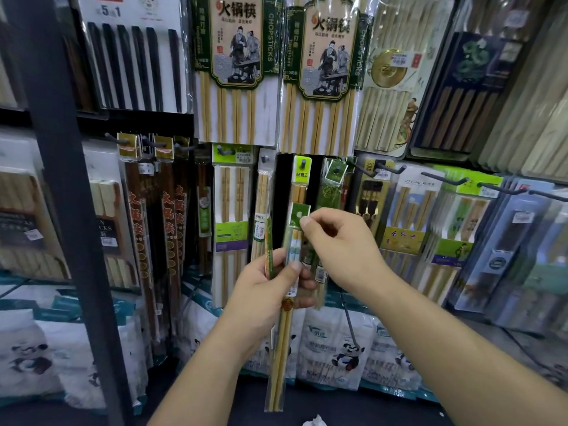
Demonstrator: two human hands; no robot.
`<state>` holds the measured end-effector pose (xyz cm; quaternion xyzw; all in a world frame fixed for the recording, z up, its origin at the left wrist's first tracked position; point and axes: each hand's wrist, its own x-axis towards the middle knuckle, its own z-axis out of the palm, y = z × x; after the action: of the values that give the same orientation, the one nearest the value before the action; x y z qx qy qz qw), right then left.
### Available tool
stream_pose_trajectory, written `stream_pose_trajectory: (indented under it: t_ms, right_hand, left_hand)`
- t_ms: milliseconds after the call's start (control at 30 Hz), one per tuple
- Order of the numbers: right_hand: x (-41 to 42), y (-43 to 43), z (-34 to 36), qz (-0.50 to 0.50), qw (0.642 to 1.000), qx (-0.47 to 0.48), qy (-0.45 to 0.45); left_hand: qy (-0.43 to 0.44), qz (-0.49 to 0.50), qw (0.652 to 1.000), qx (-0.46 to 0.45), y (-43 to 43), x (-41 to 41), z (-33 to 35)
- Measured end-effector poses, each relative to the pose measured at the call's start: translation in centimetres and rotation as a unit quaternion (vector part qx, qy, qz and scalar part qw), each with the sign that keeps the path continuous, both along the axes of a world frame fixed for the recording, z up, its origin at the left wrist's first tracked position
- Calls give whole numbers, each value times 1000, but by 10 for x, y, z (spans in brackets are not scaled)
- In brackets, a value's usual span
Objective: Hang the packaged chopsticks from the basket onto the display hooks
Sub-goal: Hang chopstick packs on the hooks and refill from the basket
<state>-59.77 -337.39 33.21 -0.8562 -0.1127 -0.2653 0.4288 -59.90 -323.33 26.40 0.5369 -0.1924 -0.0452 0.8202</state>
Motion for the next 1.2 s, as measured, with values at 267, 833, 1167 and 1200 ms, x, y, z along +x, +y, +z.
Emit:
stream_pose_trajectory:
  t_ms: [267, 833, 1167, 1200]
  right_hand:
    - [7, -9, 26, -69, 988, 136, -29]
    - [24, -10, 45, -137, 984, 102, -45]
    - [28, -14, 46, -134, 985, 97, -43]
    - [28, -15, 45, -137, 986, 88, -40]
  left_hand:
    - [23, 111, 994, 10, 4, 8, -5]
    - [78, 28, 996, 23, 4, 6, -2]
    - [38, 97, 992, 71, 4, 6, 0]
    - [37, 100, 992, 73, 4, 6, 0]
